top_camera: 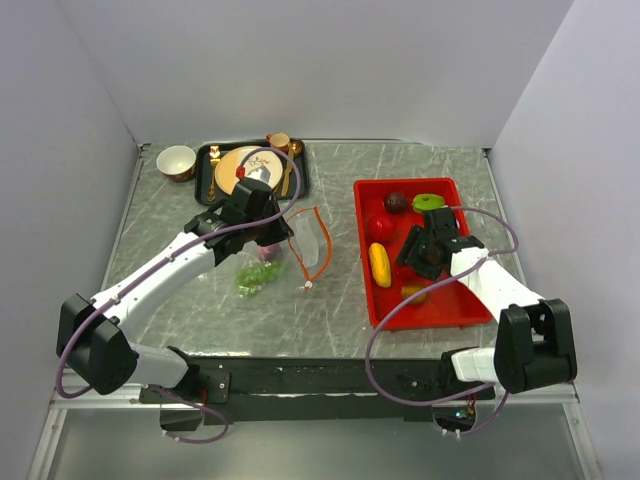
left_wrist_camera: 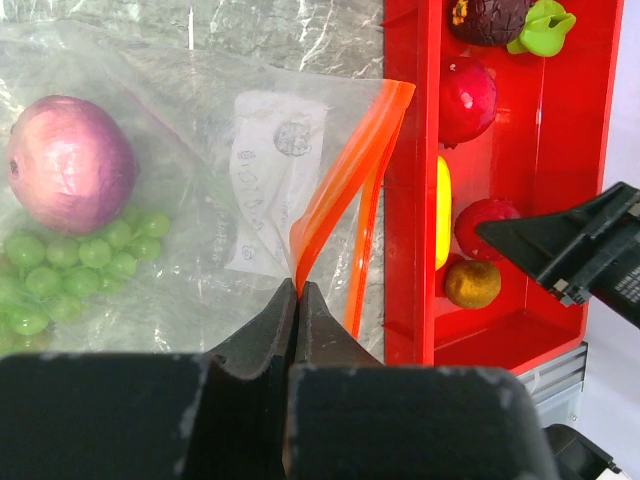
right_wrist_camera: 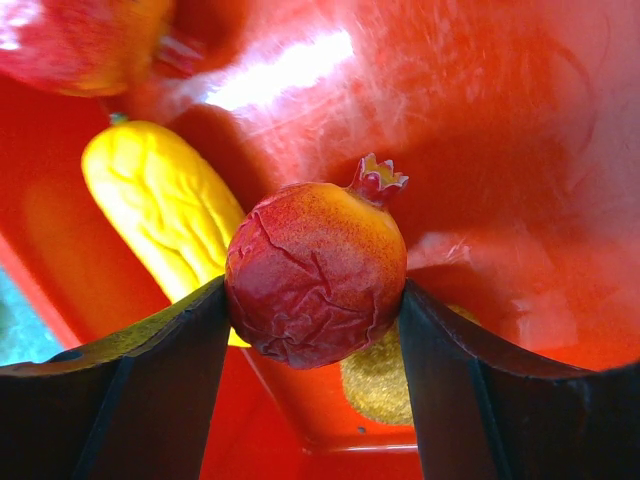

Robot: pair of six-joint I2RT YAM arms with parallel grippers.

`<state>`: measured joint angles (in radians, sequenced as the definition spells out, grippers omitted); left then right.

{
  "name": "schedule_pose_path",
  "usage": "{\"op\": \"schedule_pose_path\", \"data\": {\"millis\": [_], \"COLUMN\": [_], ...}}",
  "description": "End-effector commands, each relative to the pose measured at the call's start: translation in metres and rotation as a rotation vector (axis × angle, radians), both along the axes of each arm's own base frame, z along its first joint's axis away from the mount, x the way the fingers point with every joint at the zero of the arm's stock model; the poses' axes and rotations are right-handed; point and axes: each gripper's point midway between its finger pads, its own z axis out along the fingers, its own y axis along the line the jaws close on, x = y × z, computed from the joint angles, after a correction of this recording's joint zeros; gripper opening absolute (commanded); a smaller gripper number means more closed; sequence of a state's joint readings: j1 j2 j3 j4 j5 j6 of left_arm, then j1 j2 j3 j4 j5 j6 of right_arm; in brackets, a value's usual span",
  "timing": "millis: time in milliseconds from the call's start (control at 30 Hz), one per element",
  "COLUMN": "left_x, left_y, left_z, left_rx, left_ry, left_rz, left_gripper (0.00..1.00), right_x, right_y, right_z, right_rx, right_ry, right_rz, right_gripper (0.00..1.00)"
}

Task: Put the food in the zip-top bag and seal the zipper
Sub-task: Pick up the fake fruit from the bin, then place the fake fruit in the zipper food storage bag.

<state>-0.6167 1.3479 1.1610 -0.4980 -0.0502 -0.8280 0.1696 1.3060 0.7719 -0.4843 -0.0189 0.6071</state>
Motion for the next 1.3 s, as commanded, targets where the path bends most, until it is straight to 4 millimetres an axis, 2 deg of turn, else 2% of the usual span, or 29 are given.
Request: {"op": "schedule_pose_path", "data": {"millis": [0,167,233,467,767,1133,1267], "left_x": [0.001,0.000,0.000,0.000,-0.001,-0.001,-0.001], "left_y": [-0.001,-0.001,-0.001,-0.002,-0.002,-0.002,-0.001], "left_z": [0.009,0.008,0.007,0.008,0.008,0.007,0.008], "left_rx": [-0.006,-0.007,-0.008,-0.008,-0.016,-0.007,-0.018], "left_ry": [-0.029,-0.027,-0.027,-0.024,-0.025,-0.021,-0.024], "left_rz": [-0.010,-0.011,-0.012,-0.016,-0.016,-0.018,-0.010], "left_gripper": [0.01,0.01,0.01,0.01,0.01,0.01,0.01], "right_x": [0.020,0.022,0.023,0.025,0.028,0.023,0.018], "right_y": [0.000,0.004,0.004,0.012,0.033,0.077,0.098], "right_z": [0.033,0.037,0.039,0.049,0.081,0.138,0.148], "right_rx": [0.008,0.026,0.028,0.057,0.158,0.351,0.384], "right_ry": [-0.134,-0.148,-0.152,-0.187,-0.302,-0.443,-0.455], "right_rz": [-0.003,0.010,0.011,0.055,0.140,0.343,0.423], "right_gripper": [0.37,0.17,0.01,0.00,0.00,0.00,0.00]}}
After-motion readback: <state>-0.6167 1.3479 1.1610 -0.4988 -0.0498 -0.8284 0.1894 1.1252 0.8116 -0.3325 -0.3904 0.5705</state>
